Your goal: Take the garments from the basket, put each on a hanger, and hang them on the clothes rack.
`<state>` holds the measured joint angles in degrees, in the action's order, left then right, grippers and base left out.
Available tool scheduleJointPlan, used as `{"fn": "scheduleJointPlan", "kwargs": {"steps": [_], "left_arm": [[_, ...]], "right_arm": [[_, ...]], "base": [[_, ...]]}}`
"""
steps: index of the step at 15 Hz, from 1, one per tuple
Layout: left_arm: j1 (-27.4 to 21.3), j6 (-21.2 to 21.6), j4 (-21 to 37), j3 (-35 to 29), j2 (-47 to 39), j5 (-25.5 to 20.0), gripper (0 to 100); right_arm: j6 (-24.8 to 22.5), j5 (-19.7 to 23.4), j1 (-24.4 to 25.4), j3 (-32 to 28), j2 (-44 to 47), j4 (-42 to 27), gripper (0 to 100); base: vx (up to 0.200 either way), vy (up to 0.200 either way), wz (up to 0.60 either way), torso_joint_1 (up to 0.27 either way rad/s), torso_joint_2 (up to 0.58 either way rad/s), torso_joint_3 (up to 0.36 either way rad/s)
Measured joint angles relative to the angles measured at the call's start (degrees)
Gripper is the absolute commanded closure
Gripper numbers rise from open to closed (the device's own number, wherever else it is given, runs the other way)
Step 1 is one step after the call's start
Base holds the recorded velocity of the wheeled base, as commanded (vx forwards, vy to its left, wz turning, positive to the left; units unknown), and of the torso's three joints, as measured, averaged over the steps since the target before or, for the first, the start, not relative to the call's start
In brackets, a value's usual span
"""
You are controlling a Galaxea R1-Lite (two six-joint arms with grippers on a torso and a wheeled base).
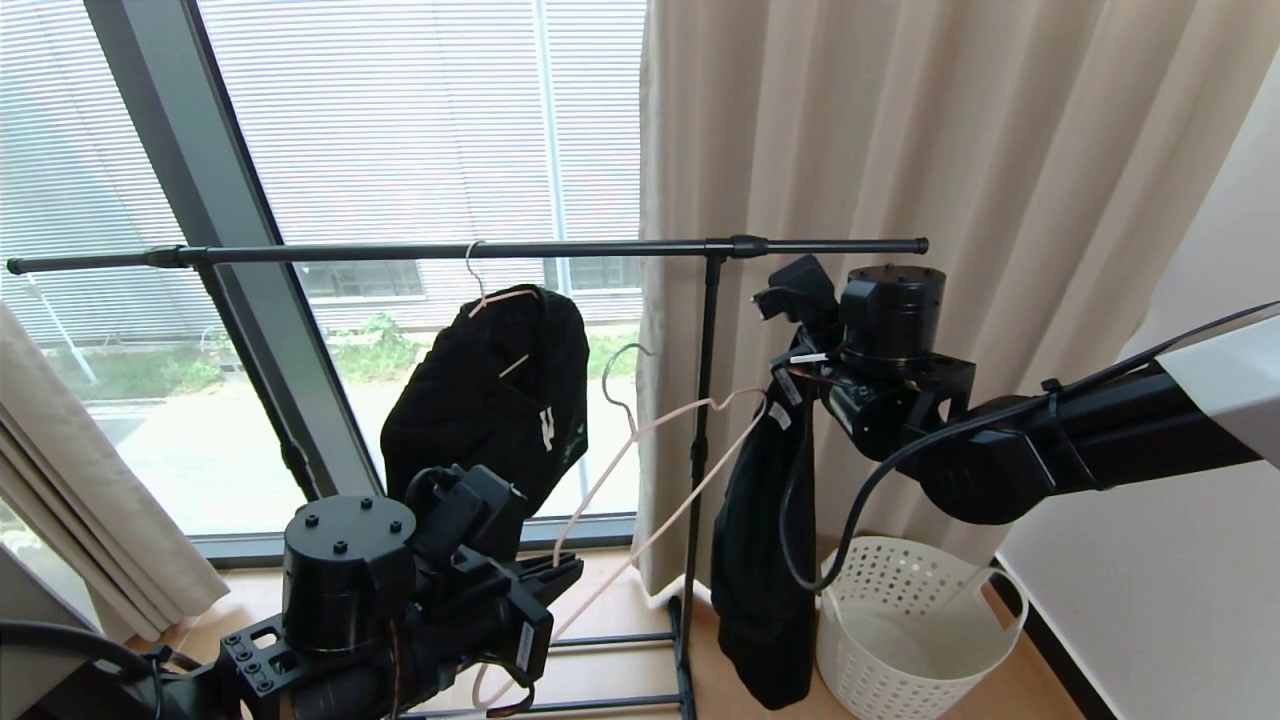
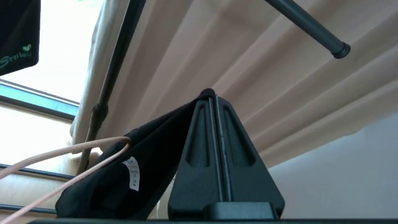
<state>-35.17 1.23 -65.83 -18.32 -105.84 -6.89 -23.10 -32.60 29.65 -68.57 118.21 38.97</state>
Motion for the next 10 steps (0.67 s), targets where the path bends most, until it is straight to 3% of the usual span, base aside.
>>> {"fn": "scheduleJointPlan", "kwargs": {"steps": [7,10], "left_arm": [[-0.3,-0.2,0.0,0.3,0.5,-0.5,100],[-0.5,-0.2,0.0,0.4,0.6,-0.5,100]], "right_arm": [[0.1,0.0,0.9,0.3,0.8,0.2,100],[-1.2,-2.4,0.6,-1.3,1.9,3.0,100]], "base": [[0.000,0.000,0.00,0.000,0.00,0.000],[0.000,0.000,0.00,0.000,0.00,0.000]]}}
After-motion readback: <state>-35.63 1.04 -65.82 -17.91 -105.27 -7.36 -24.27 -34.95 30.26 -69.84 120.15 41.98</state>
